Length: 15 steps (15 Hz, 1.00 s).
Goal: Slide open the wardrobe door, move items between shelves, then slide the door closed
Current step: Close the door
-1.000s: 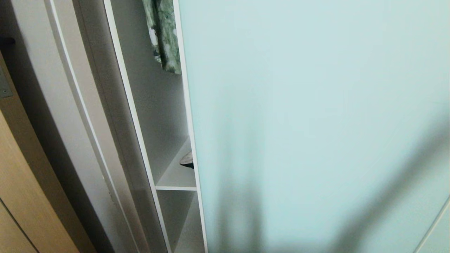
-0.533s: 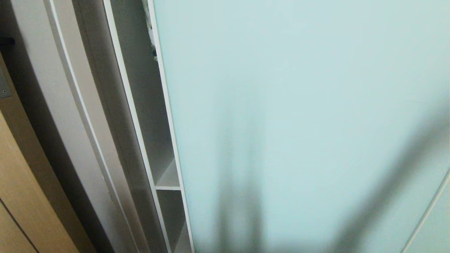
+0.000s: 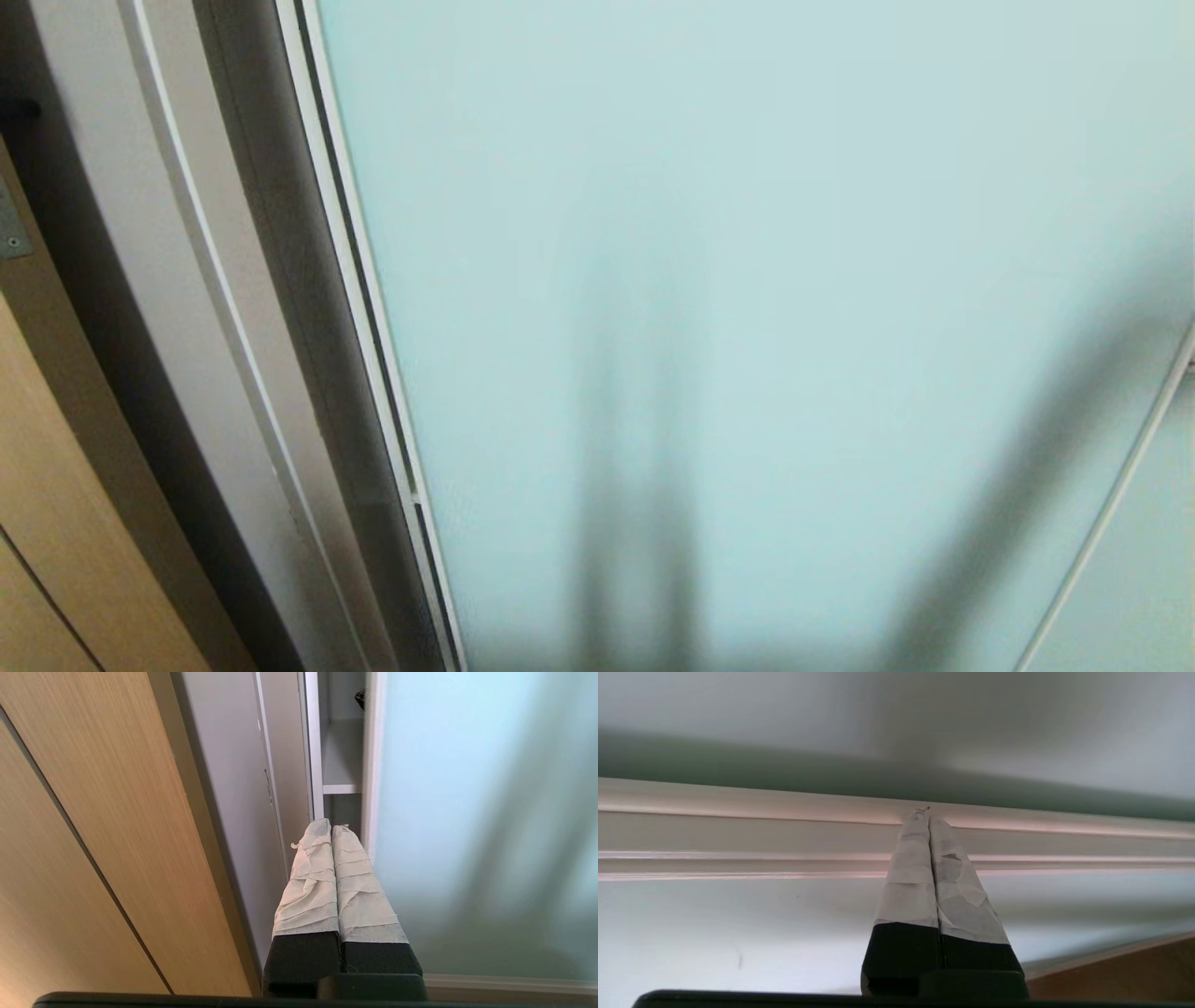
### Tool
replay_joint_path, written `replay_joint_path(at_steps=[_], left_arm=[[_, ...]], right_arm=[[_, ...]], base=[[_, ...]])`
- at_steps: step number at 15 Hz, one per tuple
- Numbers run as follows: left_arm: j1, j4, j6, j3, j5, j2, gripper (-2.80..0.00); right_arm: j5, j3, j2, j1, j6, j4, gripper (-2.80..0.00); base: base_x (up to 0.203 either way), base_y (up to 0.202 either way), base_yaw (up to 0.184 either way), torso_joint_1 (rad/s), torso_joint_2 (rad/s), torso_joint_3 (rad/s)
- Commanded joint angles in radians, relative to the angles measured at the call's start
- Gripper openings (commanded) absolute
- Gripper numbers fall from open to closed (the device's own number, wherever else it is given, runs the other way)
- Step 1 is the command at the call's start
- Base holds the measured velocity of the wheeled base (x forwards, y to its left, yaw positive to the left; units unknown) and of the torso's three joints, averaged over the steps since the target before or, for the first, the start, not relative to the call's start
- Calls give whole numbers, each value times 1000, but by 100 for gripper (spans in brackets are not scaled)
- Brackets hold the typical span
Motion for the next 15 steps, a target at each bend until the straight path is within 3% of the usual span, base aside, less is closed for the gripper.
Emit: replay_joint_path(at_steps=[1, 15], left_arm=[[0, 0, 0, -1, 0, 1, -280], [0, -1, 0, -1, 0, 1, -280]], right_arm=[[0, 24, -38, 17, 6, -5, -280], [-3, 75, -64, 119, 9, -8, -280]], base=[[0, 0, 0, 0, 0, 0], [0, 0, 0, 0, 0, 0]])
